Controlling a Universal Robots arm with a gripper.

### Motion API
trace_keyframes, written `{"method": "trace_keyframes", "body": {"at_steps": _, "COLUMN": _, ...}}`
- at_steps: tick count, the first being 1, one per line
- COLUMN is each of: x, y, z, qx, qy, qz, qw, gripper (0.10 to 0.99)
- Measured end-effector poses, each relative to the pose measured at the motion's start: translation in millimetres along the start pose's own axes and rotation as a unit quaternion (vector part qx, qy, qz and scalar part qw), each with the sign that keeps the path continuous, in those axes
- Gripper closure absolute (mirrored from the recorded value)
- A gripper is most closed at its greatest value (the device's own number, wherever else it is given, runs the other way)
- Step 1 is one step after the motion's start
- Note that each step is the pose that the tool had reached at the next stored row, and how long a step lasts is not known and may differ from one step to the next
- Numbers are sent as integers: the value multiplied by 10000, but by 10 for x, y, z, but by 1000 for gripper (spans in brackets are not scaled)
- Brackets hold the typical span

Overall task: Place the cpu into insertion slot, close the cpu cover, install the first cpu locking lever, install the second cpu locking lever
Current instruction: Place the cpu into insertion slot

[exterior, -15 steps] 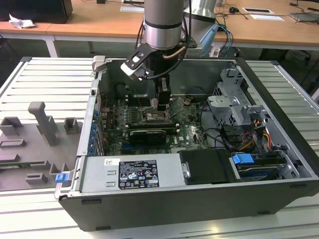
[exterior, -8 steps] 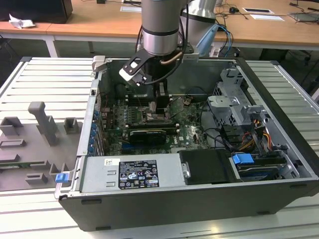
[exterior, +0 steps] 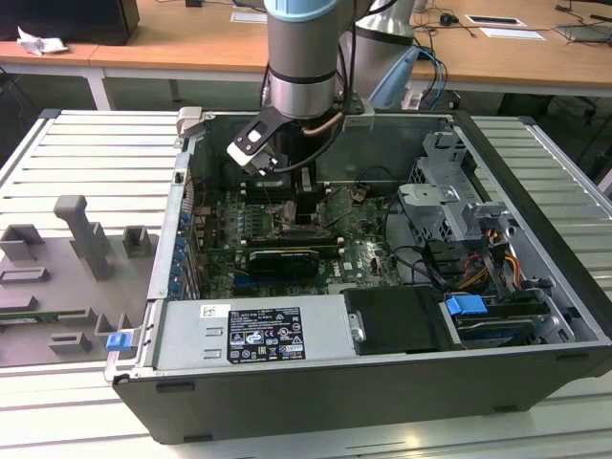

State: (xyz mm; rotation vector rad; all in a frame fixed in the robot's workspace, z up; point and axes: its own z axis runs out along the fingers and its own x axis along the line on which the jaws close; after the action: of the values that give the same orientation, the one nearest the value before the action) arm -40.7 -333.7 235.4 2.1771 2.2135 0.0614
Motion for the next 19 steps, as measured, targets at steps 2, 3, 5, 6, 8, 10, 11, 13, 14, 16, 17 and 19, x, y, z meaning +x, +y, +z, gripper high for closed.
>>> {"method": "trace_keyframes", "body": {"at_steps": 2, "x": 39, "y": 0, "z": 25, "qx": 0, "qy": 0, "qz": 7, "qw": 10000, "gripper": 557}}
{"method": "trace_keyframes", "body": {"at_steps": 3, "x": 65, "y": -2, "z": 50, "qx": 0, "qy": -1, "qz": 22, "qw": 10000, "gripper": 557}}
{"method": "trace_keyframes", "body": {"at_steps": 5, "x": 80, "y": -12, "z": 79, "qx": 0, "qy": -3, "qz": 55, "qw": 10000, "gripper": 557}}
{"method": "trace_keyframes", "body": {"at_steps": 6, "x": 85, "y": -17, "z": 91, "qx": 0, "qy": -4, "qz": 73, "qw": 10000, "gripper": 557}}
{"method": "trace_keyframes", "body": {"at_steps": 8, "x": 104, "y": -25, "z": 128, "qx": 0, "qy": -5, "qz": 99, "qw": 10000, "gripper": 557}}
{"method": "trace_keyframes", "body": {"at_steps": 10, "x": 114, "y": -26, "z": 156, "qx": 0, "qy": -6, "qz": 113, "qw": 9999, "gripper": 557}}
{"method": "trace_keyframes", "body": {"at_steps": 11, "x": 117, "y": -27, "z": 163, "qx": 0, "qy": -6, "qz": 114, "qw": 9999, "gripper": 557}}
{"method": "trace_keyframes", "body": {"at_steps": 13, "x": 130, "y": -28, "z": 191, "qx": -1, "qy": -7, "qz": 113, "qw": 9999, "gripper": 557}}
{"method": "trace_keyframes", "body": {"at_steps": 14, "x": 140, "y": -29, "z": 204, "qx": 0, "qy": -9, "qz": 113, "qw": 9999, "gripper": 557}}
{"method": "trace_keyframes", "body": {"at_steps": 16, "x": 151, "y": -30, "z": 245, "qx": 0, "qy": -14, "qz": 112, "qw": 9999, "gripper": 557}}
{"method": "trace_keyframes", "body": {"at_steps": 17, "x": 152, "y": -30, "z": 254, "qx": 0, "qy": -14, "qz": 117, "qw": 9999, "gripper": 557}}
{"method": "trace_keyframes", "body": {"at_steps": 19, "x": 152, "y": -31, "z": 263, "qx": 0, "qy": -15, "qz": 122, "qw": 9999, "gripper": 557}}
